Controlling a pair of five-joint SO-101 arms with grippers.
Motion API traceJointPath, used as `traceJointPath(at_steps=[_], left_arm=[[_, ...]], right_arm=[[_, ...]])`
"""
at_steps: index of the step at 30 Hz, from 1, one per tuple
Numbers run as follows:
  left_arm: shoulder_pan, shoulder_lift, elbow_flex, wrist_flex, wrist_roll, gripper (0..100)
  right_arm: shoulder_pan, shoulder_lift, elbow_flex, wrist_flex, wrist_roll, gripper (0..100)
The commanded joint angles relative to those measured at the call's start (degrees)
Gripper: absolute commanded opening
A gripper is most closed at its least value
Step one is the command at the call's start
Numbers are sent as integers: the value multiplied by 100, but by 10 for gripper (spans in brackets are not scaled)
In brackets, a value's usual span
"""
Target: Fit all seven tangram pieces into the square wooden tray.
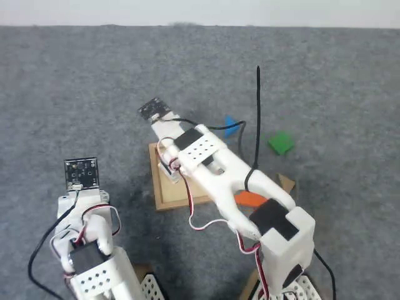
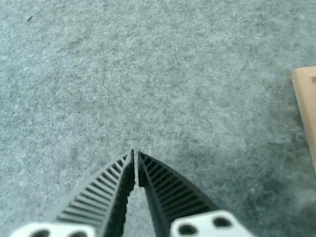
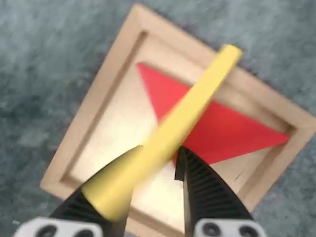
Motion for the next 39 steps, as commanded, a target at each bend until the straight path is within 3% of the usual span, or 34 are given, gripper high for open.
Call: traceJointPath(at_steps=[1, 12, 16, 18, 21, 27, 34, 39], left_arm=[[0, -88, -48, 18, -70, 15], [0, -88, -48, 18, -70, 15], [0, -88, -48, 18, -70, 15], [0, -88, -48, 18, -70, 15], [0, -88, -48, 18, -70, 15], [0, -88, -48, 18, -70, 15], [0, -88, -48, 18, -70, 15], [0, -88, -48, 18, -70, 15]], right_arm=[[-57, -418, -211, 92, -79, 116], [-31, -576, -343, 382, 18, 115], [365, -1051, -360, 365, 53, 114], [505, -1341, -141, 40, -123, 110], [444, -1956, 853, -1077, -290, 26], [198, -3002, 2549, -2598, 97, 8], [154, -1701, 1802, -3204, 158, 9], [-277, -629, 949, -3178, 158, 9]])
